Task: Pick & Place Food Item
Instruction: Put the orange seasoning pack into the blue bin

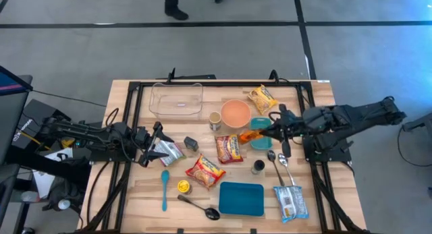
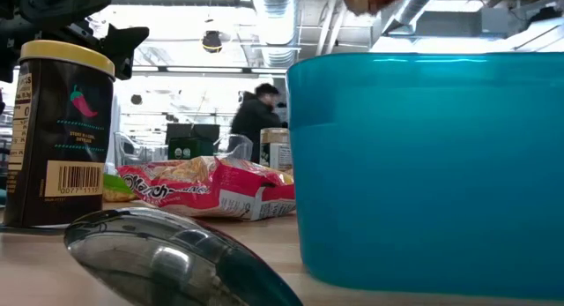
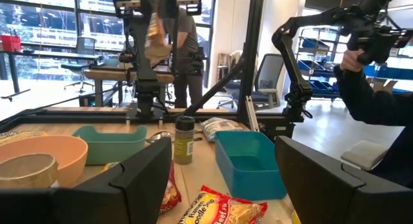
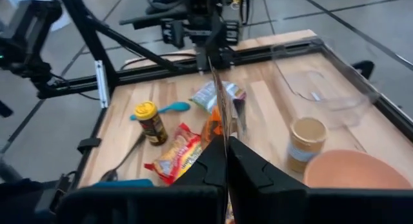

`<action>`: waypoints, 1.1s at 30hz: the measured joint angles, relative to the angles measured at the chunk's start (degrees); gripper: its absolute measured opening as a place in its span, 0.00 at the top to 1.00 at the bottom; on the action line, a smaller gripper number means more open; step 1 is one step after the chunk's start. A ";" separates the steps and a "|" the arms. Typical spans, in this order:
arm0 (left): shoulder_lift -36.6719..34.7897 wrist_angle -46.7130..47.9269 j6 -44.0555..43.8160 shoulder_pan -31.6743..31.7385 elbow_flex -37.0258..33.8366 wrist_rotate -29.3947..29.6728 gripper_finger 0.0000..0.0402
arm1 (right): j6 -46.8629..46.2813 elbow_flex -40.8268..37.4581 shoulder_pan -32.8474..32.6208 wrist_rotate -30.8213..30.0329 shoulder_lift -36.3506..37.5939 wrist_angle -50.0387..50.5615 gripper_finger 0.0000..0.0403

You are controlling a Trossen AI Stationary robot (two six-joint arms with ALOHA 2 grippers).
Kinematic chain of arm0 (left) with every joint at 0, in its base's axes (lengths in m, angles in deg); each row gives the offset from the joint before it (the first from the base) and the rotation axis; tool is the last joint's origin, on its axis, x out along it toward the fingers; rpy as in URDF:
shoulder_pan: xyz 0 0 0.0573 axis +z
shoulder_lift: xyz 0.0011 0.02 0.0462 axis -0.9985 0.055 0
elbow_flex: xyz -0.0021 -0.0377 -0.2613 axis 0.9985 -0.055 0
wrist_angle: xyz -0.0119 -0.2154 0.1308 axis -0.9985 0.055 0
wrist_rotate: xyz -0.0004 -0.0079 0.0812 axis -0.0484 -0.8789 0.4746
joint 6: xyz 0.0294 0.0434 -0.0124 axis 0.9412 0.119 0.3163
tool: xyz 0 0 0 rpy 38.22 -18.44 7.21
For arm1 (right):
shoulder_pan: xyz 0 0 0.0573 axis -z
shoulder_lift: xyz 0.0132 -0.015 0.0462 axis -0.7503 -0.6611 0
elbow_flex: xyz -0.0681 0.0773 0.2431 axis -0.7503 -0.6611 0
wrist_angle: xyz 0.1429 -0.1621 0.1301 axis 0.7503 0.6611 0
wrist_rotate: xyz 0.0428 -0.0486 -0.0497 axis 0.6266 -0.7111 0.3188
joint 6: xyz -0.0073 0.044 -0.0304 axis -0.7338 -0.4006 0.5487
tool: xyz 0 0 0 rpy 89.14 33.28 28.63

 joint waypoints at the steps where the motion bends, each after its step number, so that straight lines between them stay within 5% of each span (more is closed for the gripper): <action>1: -0.01 0.02 -0.01 -0.01 0.01 0.00 0.33 | 0.44 0.83 -0.51 0.00 -0.73 0.23 1.00; 20: 0.00 0.02 -0.01 -0.01 0.01 0.01 0.33 | 4.29 9.16 -6.02 -0.24 -14.95 6.67 1.00; 33: 0.00 0.02 -0.02 -0.02 0.00 -0.01 0.33 | 4.25 11.98 -10.35 -0.23 -17.98 9.07 1.00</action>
